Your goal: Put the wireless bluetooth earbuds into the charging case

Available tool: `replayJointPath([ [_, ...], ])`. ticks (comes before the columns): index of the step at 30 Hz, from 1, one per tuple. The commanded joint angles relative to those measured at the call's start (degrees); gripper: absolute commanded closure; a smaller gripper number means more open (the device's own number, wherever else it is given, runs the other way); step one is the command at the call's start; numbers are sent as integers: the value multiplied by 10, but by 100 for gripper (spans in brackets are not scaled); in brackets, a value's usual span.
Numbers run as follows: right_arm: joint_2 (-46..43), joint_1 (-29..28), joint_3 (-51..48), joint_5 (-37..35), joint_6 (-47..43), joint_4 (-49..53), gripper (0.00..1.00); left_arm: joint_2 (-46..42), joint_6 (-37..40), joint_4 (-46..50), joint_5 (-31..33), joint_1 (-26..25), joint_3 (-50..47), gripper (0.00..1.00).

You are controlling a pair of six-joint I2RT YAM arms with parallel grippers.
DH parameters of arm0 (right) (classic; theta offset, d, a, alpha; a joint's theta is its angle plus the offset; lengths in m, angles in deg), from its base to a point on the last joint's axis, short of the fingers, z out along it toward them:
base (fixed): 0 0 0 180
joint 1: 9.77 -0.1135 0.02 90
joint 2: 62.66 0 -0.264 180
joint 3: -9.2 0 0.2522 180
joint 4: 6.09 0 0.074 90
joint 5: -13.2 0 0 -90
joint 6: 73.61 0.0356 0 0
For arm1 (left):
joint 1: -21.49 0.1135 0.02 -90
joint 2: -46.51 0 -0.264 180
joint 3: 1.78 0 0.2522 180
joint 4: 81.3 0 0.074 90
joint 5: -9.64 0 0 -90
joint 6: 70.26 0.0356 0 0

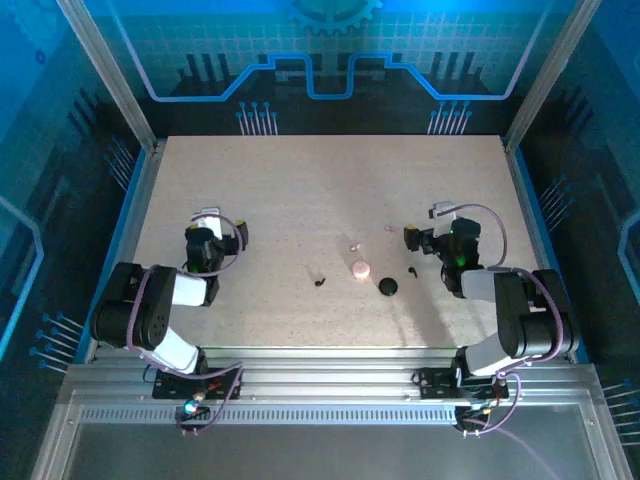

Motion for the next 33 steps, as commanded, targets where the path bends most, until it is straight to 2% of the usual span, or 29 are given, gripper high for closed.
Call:
replayJointPath([
  [1, 2, -4, 10, -8, 5, -2, 0, -7, 4, 4, -9, 3, 13, 1],
  [27, 1, -5, 9, -10, 5, -4, 0, -7, 10, 7, -23, 3, 14, 1],
  [29, -12, -9, 23, -22, 5, 35, 0, -12, 9, 7, -23, 3, 13, 1],
  [33, -57, -9, 131, -18, 27, 275, 0, -64, 16, 76, -19, -4, 28, 4],
])
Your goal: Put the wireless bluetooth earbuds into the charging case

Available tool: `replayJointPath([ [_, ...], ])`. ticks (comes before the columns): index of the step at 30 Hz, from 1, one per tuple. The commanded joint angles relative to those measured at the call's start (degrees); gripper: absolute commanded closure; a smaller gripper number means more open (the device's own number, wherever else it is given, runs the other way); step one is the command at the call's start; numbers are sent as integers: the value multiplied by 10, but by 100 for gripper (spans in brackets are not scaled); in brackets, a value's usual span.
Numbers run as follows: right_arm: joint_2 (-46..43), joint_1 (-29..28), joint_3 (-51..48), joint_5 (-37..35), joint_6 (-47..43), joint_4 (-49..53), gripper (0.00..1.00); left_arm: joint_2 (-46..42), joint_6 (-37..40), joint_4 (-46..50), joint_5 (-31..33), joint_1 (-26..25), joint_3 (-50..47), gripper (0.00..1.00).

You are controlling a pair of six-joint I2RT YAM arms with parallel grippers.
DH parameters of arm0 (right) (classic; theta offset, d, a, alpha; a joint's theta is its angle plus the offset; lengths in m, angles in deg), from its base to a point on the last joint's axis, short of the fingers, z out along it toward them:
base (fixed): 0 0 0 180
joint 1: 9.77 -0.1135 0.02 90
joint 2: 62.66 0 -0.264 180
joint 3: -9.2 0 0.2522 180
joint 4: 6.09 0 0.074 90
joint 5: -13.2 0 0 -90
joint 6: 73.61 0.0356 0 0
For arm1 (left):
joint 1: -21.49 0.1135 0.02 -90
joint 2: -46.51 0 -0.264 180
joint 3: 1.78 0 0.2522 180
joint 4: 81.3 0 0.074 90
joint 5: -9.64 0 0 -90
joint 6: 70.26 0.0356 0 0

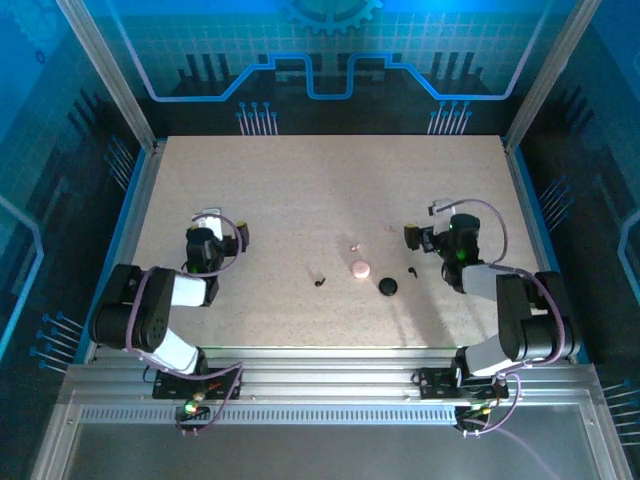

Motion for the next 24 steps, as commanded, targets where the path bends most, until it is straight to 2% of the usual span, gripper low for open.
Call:
replayJointPath([
  [1, -44, -8, 97, -6, 27, 208, 0, -58, 17, 66, -6, -6, 33, 6],
  [5, -77, -20, 185, -14, 59, 410, 0, -128, 33, 226, 5, -36, 95, 11],
  [9, -81, -44, 288, -18, 107, 642, 0, -154, -4, 453, 10, -72, 211, 13],
  [11, -82, -64, 314, -6, 126, 718, 0, -150, -34, 538, 6, -89, 264, 16],
  [13, -89, -93, 324, 10, 140, 767, 0, -144, -76, 601, -1, -105, 298, 18],
  [16, -87, -145, 342, 14, 186, 819, 2, -140, -125, 645, -15, -117, 314, 20],
  [21, -36, -210, 376, 48, 275, 844, 17, -120, -175, 717, -19, -117, 341, 20],
  [24, 17, -245, 401, 40, 302, 854, 21, -108, -187, 737, -17, -117, 348, 19],
])
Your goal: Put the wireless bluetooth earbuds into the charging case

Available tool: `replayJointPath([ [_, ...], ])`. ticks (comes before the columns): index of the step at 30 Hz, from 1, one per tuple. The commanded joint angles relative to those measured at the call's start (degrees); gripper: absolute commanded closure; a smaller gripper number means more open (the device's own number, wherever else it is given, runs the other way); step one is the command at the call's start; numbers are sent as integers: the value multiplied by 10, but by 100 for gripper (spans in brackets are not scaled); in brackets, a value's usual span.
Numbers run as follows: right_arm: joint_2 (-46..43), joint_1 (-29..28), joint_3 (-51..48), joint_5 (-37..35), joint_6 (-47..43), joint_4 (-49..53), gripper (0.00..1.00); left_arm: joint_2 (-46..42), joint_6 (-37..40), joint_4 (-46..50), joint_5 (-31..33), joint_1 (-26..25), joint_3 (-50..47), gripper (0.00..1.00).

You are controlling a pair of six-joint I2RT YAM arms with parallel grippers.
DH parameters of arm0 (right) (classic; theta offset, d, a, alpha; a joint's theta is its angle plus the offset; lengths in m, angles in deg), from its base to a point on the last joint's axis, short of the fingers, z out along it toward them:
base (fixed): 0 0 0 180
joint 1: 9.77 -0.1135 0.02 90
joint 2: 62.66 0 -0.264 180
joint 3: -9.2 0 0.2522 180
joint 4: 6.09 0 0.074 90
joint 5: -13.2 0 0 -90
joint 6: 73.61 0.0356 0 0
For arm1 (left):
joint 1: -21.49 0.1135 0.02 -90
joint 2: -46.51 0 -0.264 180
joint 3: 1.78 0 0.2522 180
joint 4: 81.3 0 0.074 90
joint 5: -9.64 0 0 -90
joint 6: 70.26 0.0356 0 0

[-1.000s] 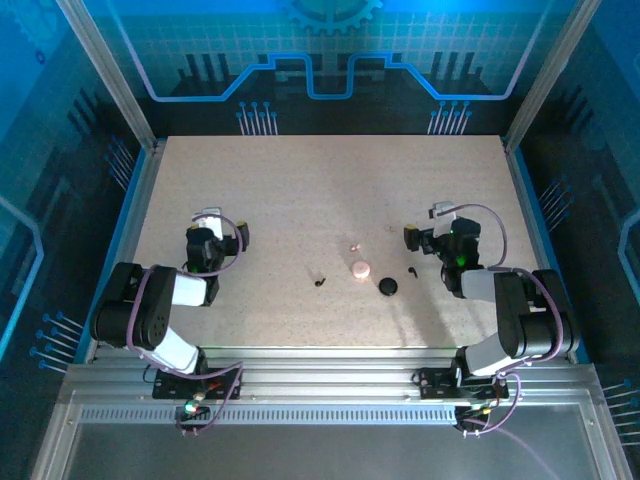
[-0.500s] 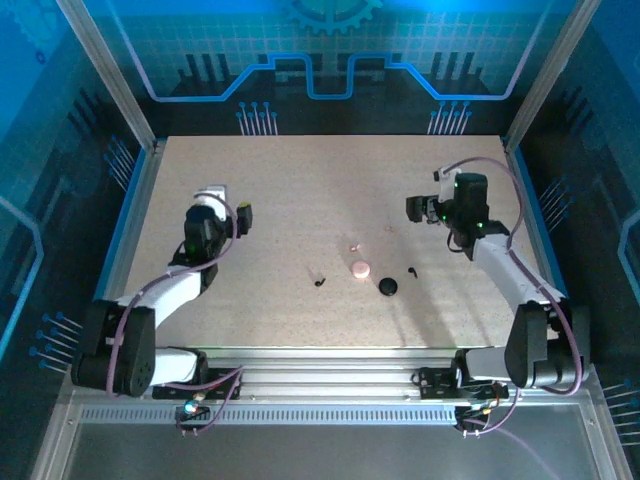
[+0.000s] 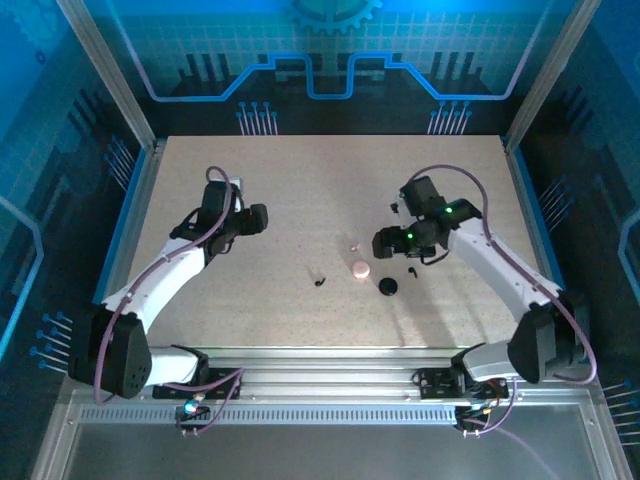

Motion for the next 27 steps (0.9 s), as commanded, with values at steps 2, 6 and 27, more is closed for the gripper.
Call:
replayJointPath([
  [2, 80, -48, 45, -9, 62, 59, 21, 15, -43, 61, -26, -1, 19, 19],
  [6, 166, -72, 98, -20, 55, 89, 27, 30, -57, 56, -42, -1, 13, 19],
  [27, 396, -96, 241, -27, 25, 125, 26, 59, -67, 50, -64, -1, 11, 16],
])
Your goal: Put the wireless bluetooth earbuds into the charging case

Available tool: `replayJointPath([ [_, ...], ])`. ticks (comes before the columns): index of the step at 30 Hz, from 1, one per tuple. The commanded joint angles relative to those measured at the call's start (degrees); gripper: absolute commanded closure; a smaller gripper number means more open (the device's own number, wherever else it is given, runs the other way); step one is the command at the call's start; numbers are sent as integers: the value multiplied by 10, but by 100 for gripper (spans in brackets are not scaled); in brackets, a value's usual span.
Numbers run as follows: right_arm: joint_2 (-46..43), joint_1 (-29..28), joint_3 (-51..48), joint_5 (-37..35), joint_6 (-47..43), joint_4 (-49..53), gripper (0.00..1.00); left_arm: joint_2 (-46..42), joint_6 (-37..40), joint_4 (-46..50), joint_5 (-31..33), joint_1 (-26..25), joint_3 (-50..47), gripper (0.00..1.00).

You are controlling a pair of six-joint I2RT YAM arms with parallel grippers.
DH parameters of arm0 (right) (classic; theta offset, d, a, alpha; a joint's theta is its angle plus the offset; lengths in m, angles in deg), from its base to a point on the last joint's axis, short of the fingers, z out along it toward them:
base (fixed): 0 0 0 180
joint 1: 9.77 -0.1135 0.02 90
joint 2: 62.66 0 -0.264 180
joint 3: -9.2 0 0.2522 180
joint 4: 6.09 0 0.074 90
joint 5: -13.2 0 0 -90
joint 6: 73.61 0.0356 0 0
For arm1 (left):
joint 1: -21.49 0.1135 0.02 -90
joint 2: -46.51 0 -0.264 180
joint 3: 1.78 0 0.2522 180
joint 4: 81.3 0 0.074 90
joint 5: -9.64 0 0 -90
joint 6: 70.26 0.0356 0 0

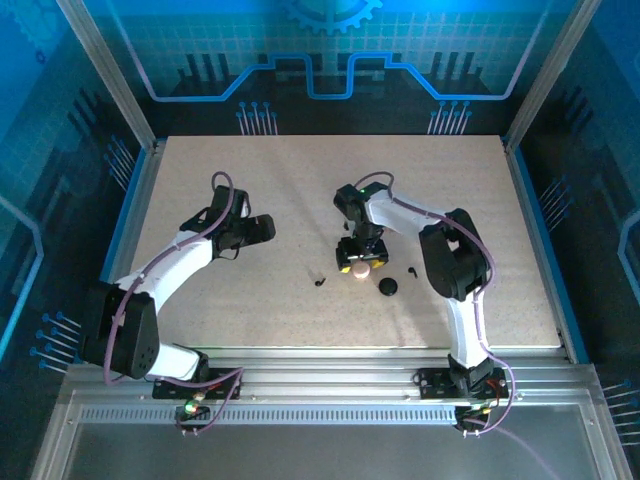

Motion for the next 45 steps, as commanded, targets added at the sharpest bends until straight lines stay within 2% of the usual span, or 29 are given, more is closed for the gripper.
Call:
replayJointPath([
  [1, 17, -6, 18, -10, -6, 25, 27, 5, 6, 8, 2, -1, 8, 16],
  [7, 28, -7, 16, -10, -2, 24, 33, 16, 8, 7, 0, -2, 10, 16],
  [16, 25, -6, -3, -20, 5, -6, 49, 14, 16, 2, -9, -2, 5, 17],
  [22, -39, -7, -50, -26, 31, -58, 52, -2, 39, -15, -44, -6, -2, 24],
  [24, -80, -6, -78, -14, 43, -91, 53, -30, 82, -62, -65, -23, -24, 24],
  [28, -183, -6, -151, 32, 82, -195, 53, -118, 170, -214, -104, -61, -108, 24],
  [34, -319, 2, -230, 72, 134, -323, 53, -222, 237, -415, -206, -80, -228, 32],
  [38, -388, 6, -274, 107, 172, -424, 53, -244, 266, -542, -260, -97, -285, 36],
  [41, -432, 4, -322, 131, 217, -527, 53, -244, 277, -567, -270, -114, -290, 37],
  [45, -479, 0, -375, 124, 262, -627, 52, -236, 299, -573, -274, -137, -288, 37],
])
